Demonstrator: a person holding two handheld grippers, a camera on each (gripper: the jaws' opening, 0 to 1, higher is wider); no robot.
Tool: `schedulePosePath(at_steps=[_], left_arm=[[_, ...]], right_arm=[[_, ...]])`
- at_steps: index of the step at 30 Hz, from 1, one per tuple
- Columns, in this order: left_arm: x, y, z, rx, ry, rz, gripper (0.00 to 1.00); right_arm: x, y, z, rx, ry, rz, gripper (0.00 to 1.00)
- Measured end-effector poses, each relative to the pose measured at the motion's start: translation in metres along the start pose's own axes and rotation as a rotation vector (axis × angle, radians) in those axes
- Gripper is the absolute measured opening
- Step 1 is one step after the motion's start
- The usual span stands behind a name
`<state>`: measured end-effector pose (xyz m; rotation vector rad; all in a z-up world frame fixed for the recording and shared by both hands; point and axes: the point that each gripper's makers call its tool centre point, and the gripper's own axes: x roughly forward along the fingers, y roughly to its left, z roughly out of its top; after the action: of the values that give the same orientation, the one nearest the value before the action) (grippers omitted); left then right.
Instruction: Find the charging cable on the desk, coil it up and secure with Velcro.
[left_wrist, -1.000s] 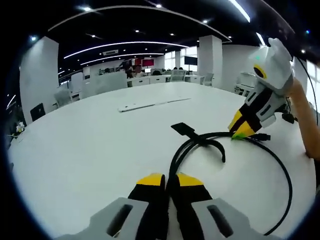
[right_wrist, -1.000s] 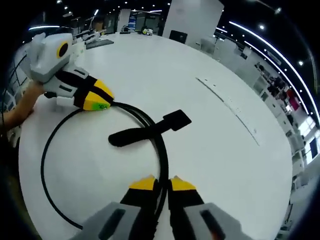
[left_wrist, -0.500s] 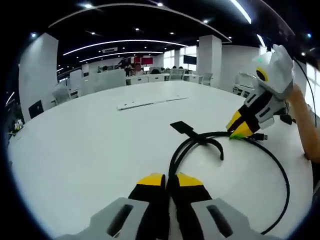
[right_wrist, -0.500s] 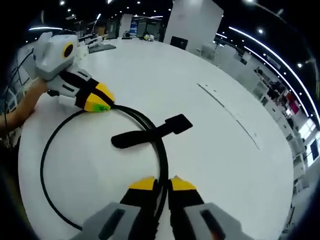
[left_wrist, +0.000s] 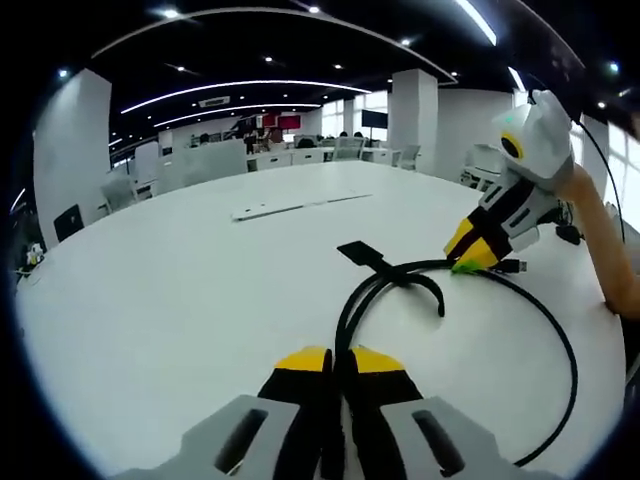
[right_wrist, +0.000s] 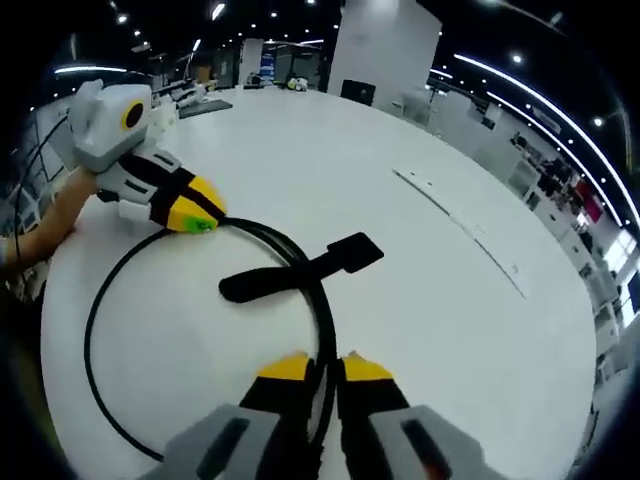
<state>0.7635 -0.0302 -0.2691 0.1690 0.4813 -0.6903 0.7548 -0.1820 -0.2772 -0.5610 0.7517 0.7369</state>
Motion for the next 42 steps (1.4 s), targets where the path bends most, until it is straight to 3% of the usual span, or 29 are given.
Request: schedulePosePath(at_steps=[4, 7, 10, 14, 18, 19, 21, 23, 36, 42], left_arm=[[-0.001, -0.004, -0.002, 0.010, -0.001, -0.003, 0.08], [-0.001, -0.006, -0.003, 0.009, -0.007, -0.012, 0.08], [-0.001, -0.008, -0.004, 0.000, -0.009, -0.017, 0.08], [0.001, 0.000, -0.001, -0.001, -0.011, -0.023, 0.08], [0.002, 0.002, -0.001, 0.001, -0.012, -0.025, 0.08], [0.002, 0.002, -0.001, 0.001, -0.012, -0.025, 0.08], [0.002, 0.003, -0.001, -0.001, -0.011, -0.028, 0.08], [0.003, 0.005, 0.000, -0.009, -0.014, -0.034, 0.08], [0.011, 0.035, 0.011, -0.015, -0.018, -0.042, 0.08], [0.009, 0.026, 0.009, -0.017, -0.025, -0.050, 0.08]], right_arm=[[-0.001, -0.009, 0.013, -0.132, -0.050, -0.059, 0.17], [-0.002, -0.011, 0.019, -0.140, -0.095, -0.062, 0.18], [-0.001, -0.016, 0.018, -0.132, -0.095, -0.070, 0.24], [0.001, -0.015, 0.033, -0.273, -0.201, -0.066, 0.29], [-0.003, -0.004, 0.050, -0.493, -0.331, -0.077, 0.33], [-0.003, -0.002, 0.051, -0.512, -0.344, -0.079, 0.33], [-0.001, 0.001, 0.047, -0.492, -0.324, -0.063, 0.32], [0.001, 0.001, 0.046, -0.533, -0.319, -0.071, 0.32], [0.017, 0.018, 0.050, -0.613, -0.364, -0.049, 0.27], [0.012, 0.029, 0.060, -0.614, -0.400, -0.034, 0.27]])
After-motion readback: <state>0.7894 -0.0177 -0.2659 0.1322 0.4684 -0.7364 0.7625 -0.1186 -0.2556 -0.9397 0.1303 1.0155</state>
